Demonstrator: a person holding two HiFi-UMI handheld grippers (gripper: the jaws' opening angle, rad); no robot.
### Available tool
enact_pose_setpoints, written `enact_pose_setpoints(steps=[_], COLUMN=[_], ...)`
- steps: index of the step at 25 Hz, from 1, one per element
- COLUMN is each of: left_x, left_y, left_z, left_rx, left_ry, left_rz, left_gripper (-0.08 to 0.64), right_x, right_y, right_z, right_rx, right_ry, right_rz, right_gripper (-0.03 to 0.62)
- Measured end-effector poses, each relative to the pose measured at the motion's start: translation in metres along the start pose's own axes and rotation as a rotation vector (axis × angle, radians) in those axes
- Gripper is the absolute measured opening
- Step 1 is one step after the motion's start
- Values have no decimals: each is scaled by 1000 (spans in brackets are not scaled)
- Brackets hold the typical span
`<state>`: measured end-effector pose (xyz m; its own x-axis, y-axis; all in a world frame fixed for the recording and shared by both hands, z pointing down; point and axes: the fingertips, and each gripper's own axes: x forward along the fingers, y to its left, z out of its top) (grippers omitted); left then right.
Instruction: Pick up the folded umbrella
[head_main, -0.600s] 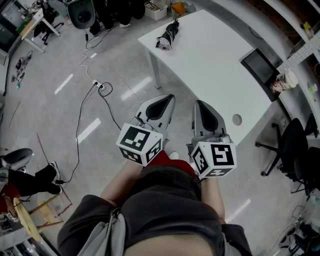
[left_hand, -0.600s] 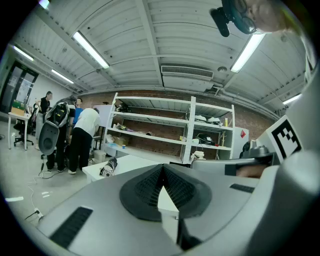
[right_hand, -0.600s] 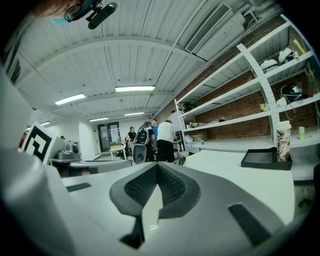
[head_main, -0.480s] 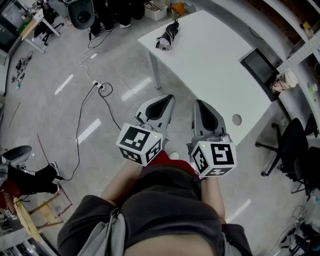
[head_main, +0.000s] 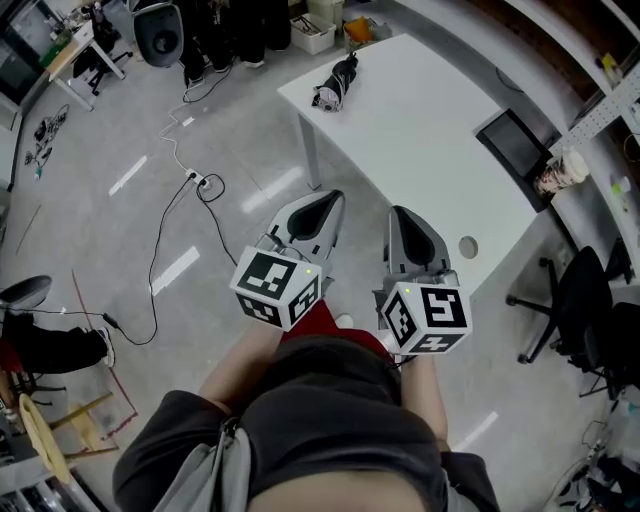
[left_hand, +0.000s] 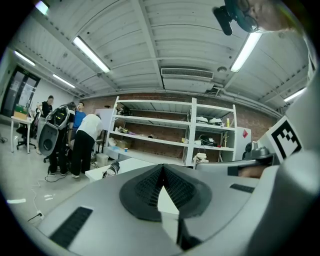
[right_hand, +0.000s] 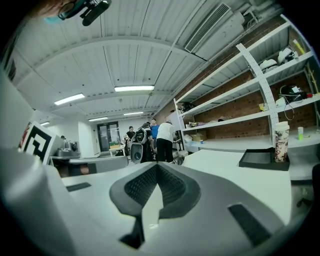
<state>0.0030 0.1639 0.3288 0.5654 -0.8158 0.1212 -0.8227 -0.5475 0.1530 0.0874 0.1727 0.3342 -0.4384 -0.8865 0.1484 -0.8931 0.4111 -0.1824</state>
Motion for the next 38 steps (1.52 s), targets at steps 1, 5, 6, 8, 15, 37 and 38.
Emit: enact_pose_setpoints(steps=[1, 5, 6, 8, 15, 37, 38], left_x=[-1, 0, 0, 2, 9, 111, 117], left_y=[0, -2, -2, -1, 10, 131, 139], left_z=[1, 4, 4, 3, 7, 29, 30], left_rx=[2, 11, 12, 13, 17, 1, 1], left_ry=[-2, -9, -9, -8, -12, -2, 2], left_rz=[1, 4, 6, 12, 29, 49, 50], left_gripper=[12, 12, 12, 12, 12, 12, 12], right_x=[-1, -3, -4, -3, 9, 142, 153], right_y=[0, -2, -3, -4, -8, -44, -44], right_z=[1, 2, 2, 0, 7, 24, 24], right_rx=[-2, -6, -6, -7, -4, 10, 13], right_ry=[1, -1, 0, 3, -7, 30, 34], right_rz=[-3, -6, -4, -1, 0, -32, -32], right_gripper=[18, 18, 18, 18, 18, 18, 18])
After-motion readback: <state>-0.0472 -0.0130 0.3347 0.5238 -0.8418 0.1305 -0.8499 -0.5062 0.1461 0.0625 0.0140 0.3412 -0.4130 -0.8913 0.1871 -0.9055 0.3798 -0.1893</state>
